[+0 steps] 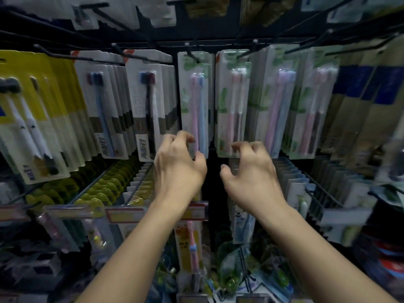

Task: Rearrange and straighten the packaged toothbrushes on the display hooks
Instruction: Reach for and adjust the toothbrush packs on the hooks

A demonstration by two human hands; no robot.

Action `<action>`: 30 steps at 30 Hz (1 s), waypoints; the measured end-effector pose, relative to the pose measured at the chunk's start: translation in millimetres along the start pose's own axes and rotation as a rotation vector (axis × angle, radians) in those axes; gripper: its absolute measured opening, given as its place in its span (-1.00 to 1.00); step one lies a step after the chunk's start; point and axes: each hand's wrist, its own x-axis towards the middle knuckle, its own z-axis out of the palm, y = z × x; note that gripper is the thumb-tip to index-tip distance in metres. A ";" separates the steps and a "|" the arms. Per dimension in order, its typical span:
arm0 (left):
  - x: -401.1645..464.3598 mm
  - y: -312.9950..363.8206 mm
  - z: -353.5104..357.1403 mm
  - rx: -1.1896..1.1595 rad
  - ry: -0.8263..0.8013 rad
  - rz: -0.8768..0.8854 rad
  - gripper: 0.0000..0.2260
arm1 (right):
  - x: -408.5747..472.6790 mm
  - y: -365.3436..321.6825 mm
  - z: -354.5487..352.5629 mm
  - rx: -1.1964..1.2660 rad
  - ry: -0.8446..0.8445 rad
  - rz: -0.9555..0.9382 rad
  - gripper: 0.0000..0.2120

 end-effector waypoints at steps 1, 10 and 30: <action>0.6 1.4 3.7 -0.002 -0.024 -0.003 -0.74 | 0.1 2.1 -0.5 -0.001 -0.008 -0.007 -0.48; 10.4 8.8 17.5 0.010 -0.218 -0.120 -0.53 | 4.6 5.7 4.8 -0.021 -0.154 -0.001 -0.37; 7.2 10.7 14.4 0.022 -0.303 -0.111 -0.54 | 16.0 0.1 13.0 -0.096 -0.218 0.058 -0.38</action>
